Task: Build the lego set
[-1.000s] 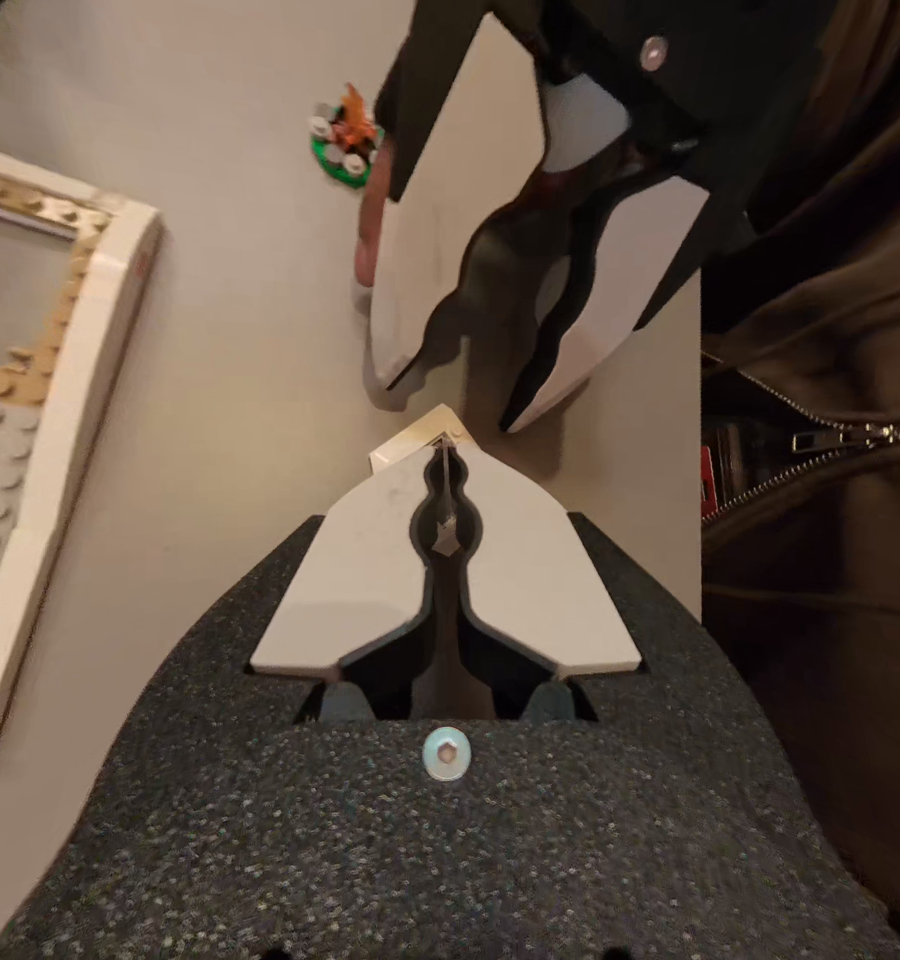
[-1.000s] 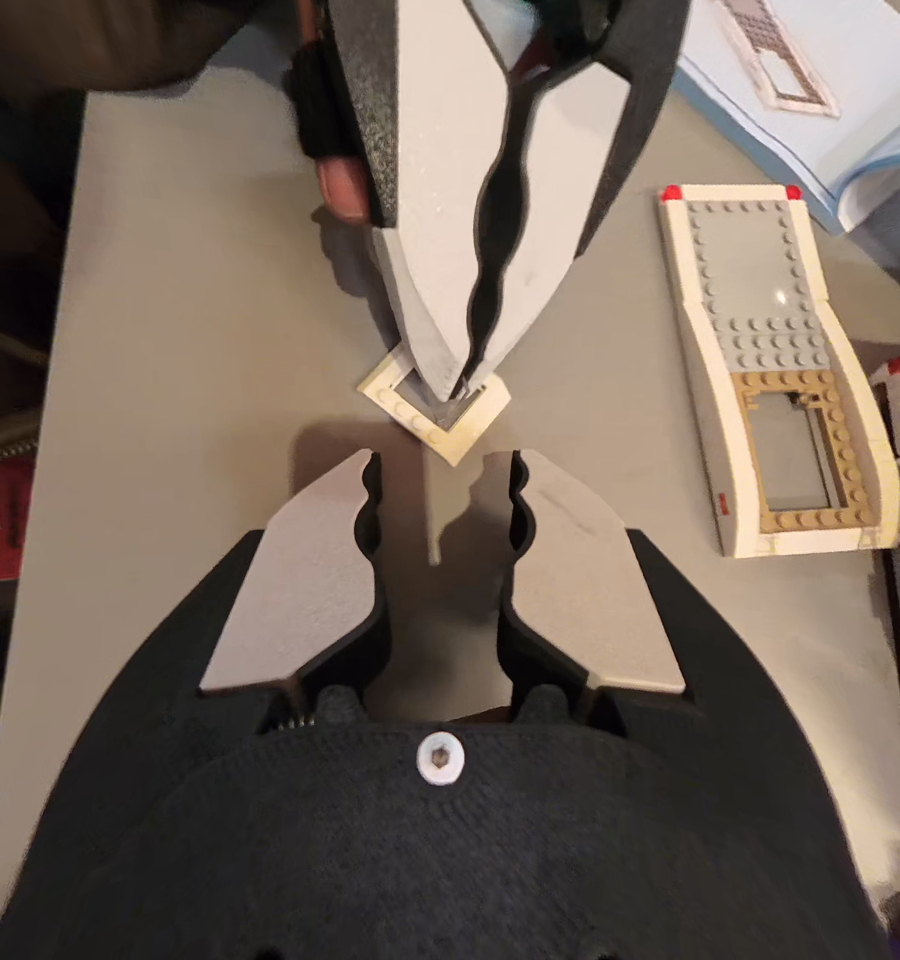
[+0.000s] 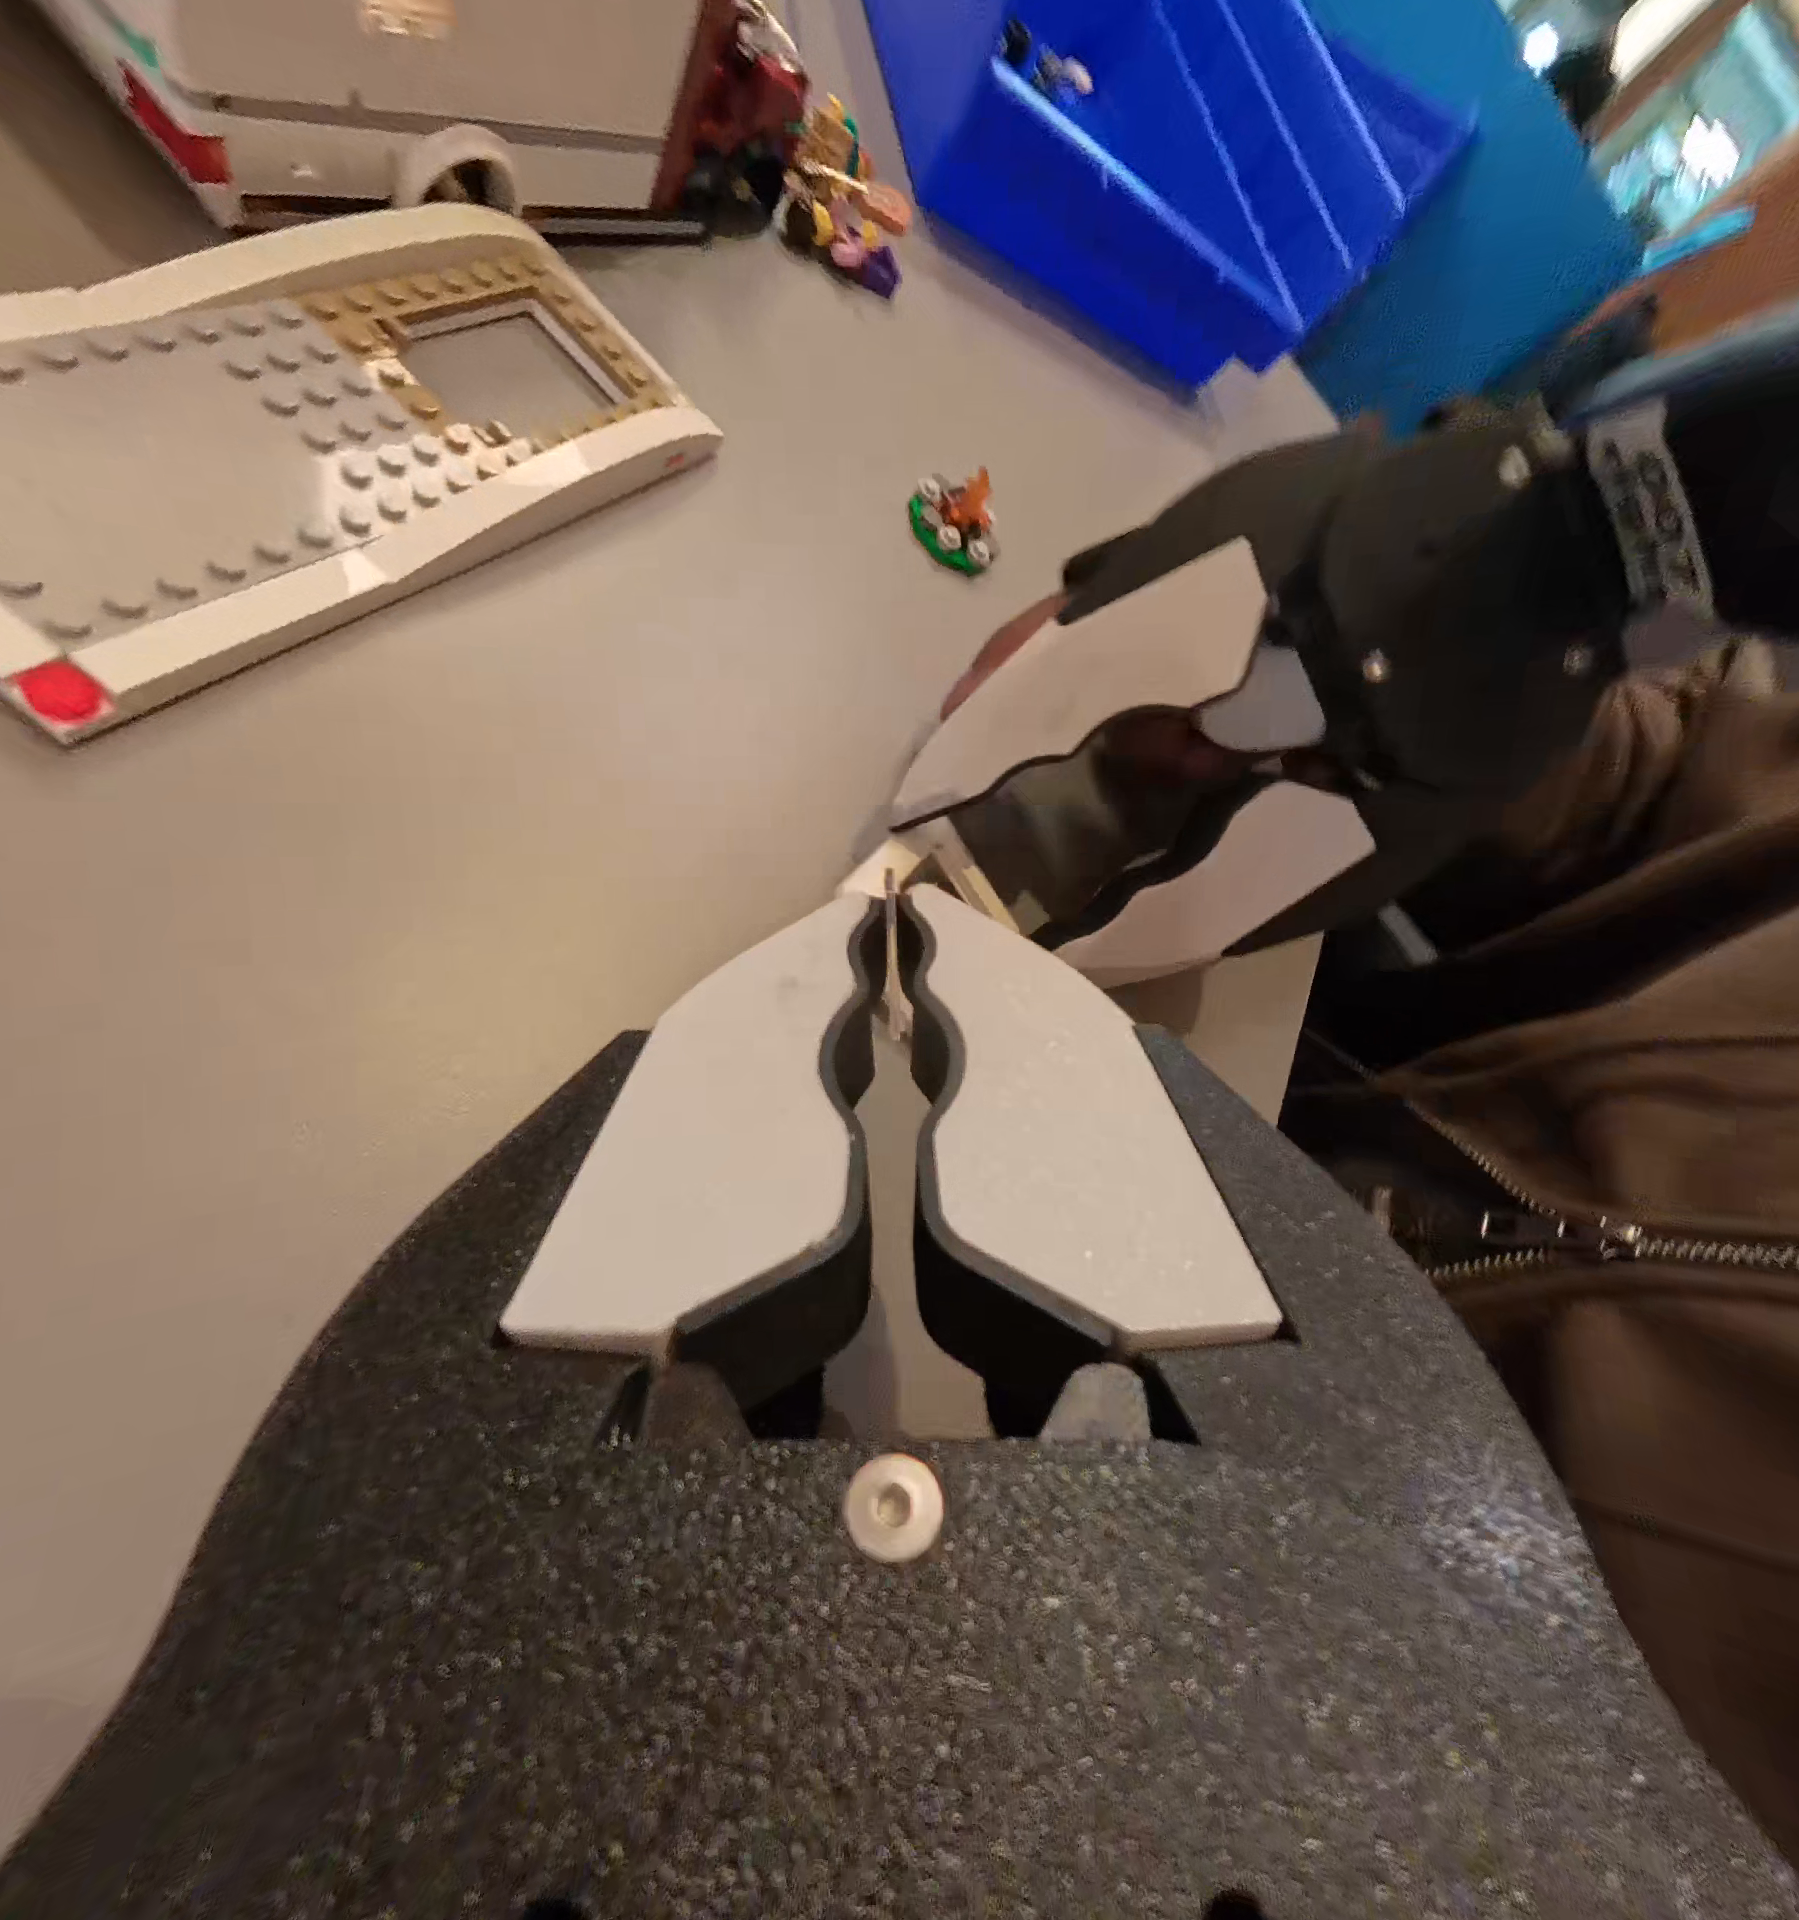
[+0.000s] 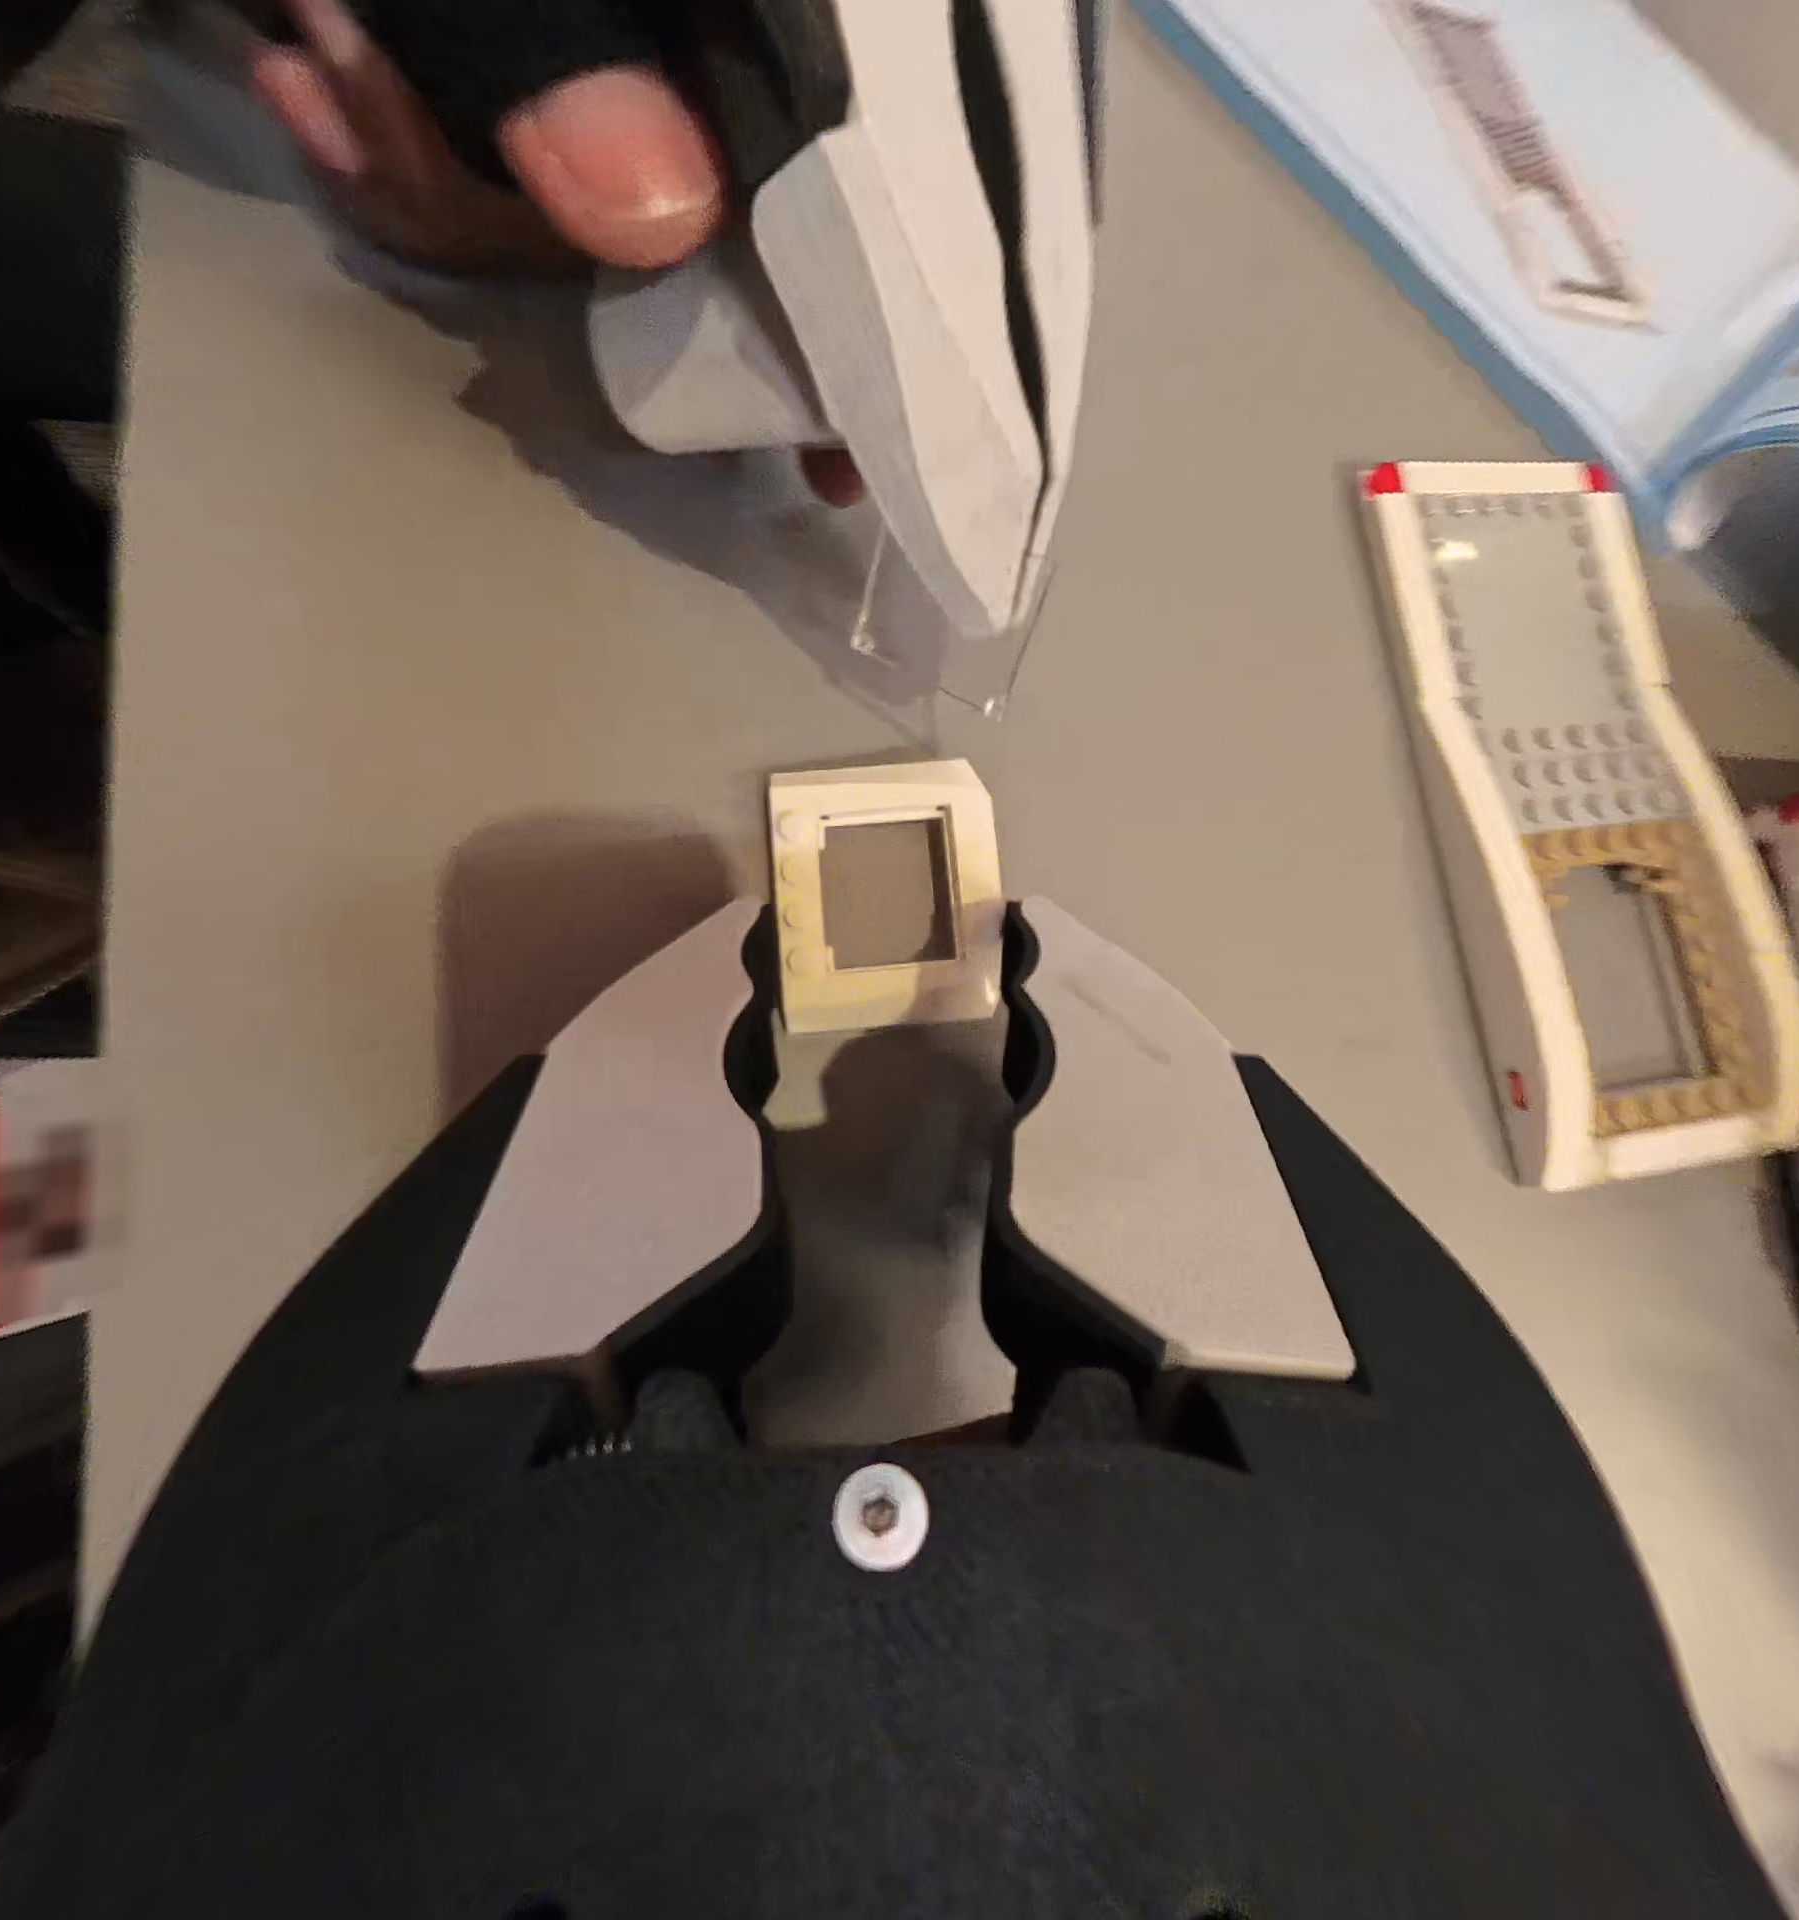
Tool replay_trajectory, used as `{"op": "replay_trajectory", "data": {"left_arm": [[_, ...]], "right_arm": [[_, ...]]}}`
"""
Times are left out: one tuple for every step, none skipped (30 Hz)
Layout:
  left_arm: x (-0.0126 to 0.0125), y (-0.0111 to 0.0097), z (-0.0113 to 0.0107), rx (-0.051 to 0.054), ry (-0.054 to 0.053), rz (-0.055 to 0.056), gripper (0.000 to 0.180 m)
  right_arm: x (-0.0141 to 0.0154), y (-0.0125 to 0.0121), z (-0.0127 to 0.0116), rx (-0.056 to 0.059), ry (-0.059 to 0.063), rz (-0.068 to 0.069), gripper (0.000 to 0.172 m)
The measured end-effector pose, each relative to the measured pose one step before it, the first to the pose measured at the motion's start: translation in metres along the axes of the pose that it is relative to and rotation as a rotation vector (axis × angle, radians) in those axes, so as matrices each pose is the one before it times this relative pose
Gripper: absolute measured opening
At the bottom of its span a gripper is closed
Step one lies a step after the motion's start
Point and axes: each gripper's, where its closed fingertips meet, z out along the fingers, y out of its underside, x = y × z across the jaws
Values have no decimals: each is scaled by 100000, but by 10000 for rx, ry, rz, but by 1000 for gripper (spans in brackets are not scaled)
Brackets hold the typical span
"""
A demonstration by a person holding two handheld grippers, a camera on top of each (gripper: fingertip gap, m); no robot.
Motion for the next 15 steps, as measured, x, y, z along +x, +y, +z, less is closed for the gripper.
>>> {"op": "replay_trajectory", "data": {"left_arm": [[-213, -180, 138, 266, -55, -384, 2], [-221, -268, 113, 249, -85, -364, 2], [-79, -428, 35, 308, -27, -240, 2], [-8, -492, 51, 312, 21, -198, 2], [-58, -398, 123, 229, 36, -224, 2], [-59, -329, 197, 169, 61, -194, 2], [-137, -294, 195, 148, 25, -189, 2], [-204, -343, 167, 138, -56, -126, 2], [-217, -411, 122, 186, -106, -69, 2], [-171, -288, 174, 102, -103, -12, 2], [-66, -25, 262, -83, -40, 35, 2], [86, 57, 314, -137, 42, 79, 2], [109, 90, 306, -153, 28, 111, 2], [125, 92, 260, -158, 39, 144, 2], [128, 23, 199, -117, 55, 147, 2]], "right_arm": [[494, 34, -139, 9, 646, -142, 41], [422, -14, -143, 35, 603, -134, 41], [313, -85, -141, 67, 537, -150, 41], [299, -103, -136, 75, 536, -201, 41], [355, -67, -111, 31, 576, -259, 41], [378, 13, -92, -38, 574, -323, 41], [358, 25, -75, -69, 536, -368, 41], [297, 69, -59, -91, 466, -393, 41], [185, 113, -21, -126, 366, -398, 41], [149, 160, 0, -164, 342, -415, 41], [151, 108, -16, -137, 341, -448, 41], [58, 25, -21, -70, 258, -420, 41], [27, -30, -41, -22, 187, -331, 41], [36, -69, -46, 19, 158, -253, 41], [107, -83, -50, 45, 153, -195, 41]]}}
